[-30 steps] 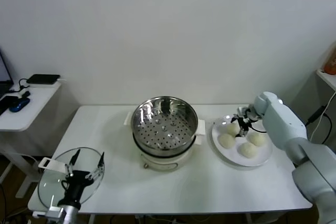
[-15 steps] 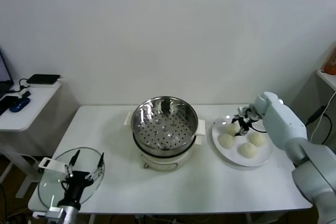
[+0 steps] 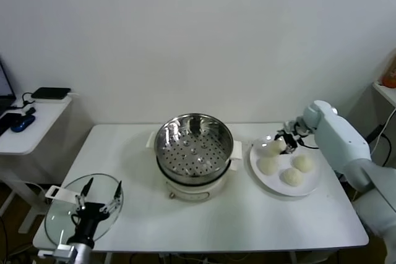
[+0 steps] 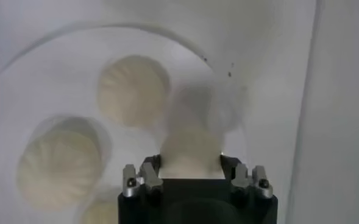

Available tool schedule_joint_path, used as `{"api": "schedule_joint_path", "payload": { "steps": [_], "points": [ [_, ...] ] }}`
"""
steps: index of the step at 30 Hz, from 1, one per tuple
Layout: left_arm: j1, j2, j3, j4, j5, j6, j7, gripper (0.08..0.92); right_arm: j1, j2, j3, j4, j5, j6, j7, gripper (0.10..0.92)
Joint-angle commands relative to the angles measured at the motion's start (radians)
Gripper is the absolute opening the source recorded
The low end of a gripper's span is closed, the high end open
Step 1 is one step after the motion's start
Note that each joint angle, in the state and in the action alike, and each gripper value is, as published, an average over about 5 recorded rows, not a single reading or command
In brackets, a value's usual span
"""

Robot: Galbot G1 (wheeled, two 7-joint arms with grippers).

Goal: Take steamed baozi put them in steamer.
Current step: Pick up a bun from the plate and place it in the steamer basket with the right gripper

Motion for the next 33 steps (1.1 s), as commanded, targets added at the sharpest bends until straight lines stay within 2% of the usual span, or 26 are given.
{"api": "schedule_joint_path", "payload": {
  "steps": [1, 7, 16, 25, 33],
  "points": [
    [0.003, 0.001, -0.002, -0.002, 0.006, -0.001, 0.001, 0.823, 0.185, -0.096, -0.267, 0.263, 0.16, 0.079, -0.016, 0.649],
    [0.005, 0.001, 0.002, -0.005, 0.011, -0.001, 0.001, 0.823, 0.384, -0.141, -0.479, 0.486, 0.29, 0.078, -0.032, 0.653],
    [0.009, 0.001, 0.004, -0.017, 0.017, -0.004, 0.0, 0.823, 0.603, -0.043, -0.646, 0.6, 0.452, 0.077, -0.033, 0.653],
    [0.02, 0.012, 0.004, -0.026, -0.003, -0.003, -0.001, 0.823, 0.594, 0.134, -0.703, 0.609, 0.487, 0.084, -0.028, 0.658],
    [0.029, 0.016, 0.001, -0.029, -0.003, -0.004, 0.0, 0.823, 0.462, 0.259, -0.687, 0.504, 0.354, 0.147, -0.029, 0.662]
  ]
}}
